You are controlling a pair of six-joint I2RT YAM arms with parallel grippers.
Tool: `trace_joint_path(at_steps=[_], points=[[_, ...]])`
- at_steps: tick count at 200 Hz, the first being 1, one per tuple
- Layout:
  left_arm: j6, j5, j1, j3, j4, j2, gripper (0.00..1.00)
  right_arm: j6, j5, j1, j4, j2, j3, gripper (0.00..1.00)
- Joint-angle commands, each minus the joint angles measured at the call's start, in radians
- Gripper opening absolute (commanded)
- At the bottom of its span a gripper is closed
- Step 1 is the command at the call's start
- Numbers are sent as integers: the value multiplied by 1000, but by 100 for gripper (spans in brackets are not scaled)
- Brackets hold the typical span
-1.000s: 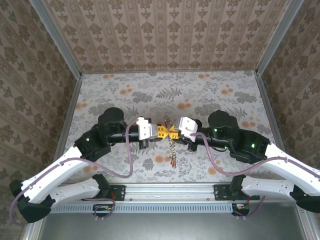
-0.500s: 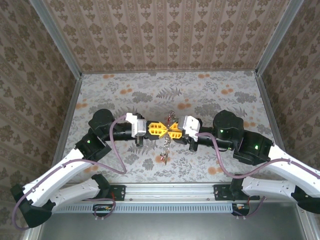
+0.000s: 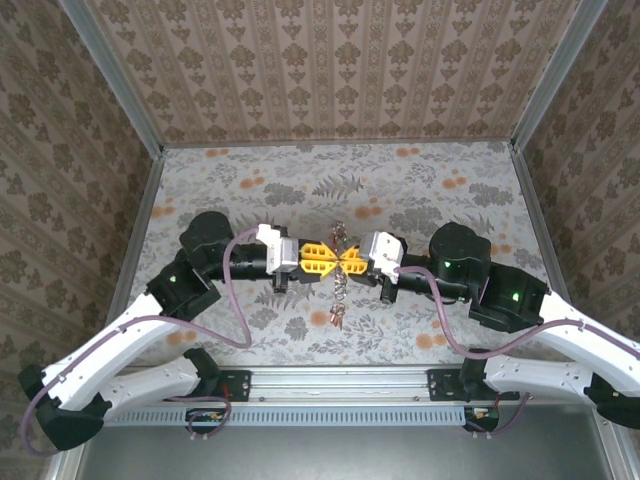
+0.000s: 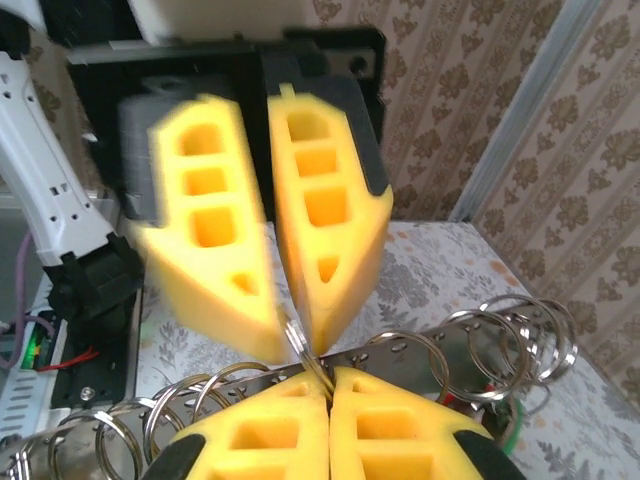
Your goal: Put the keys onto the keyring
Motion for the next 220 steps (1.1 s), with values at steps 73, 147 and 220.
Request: trace_joint_path(at_steps=[73, 147, 220], points=[[229, -428, -126, 206, -435, 74, 24, -2, 190, -6, -28, 22, 17, 6], [249, -510, -174, 220, -383, 113, 21, -4, 196, -6, -42, 37, 17, 5], [288, -558, -194, 233, -399, 69, 21, 6, 220, -6, -42, 44, 24, 5]])
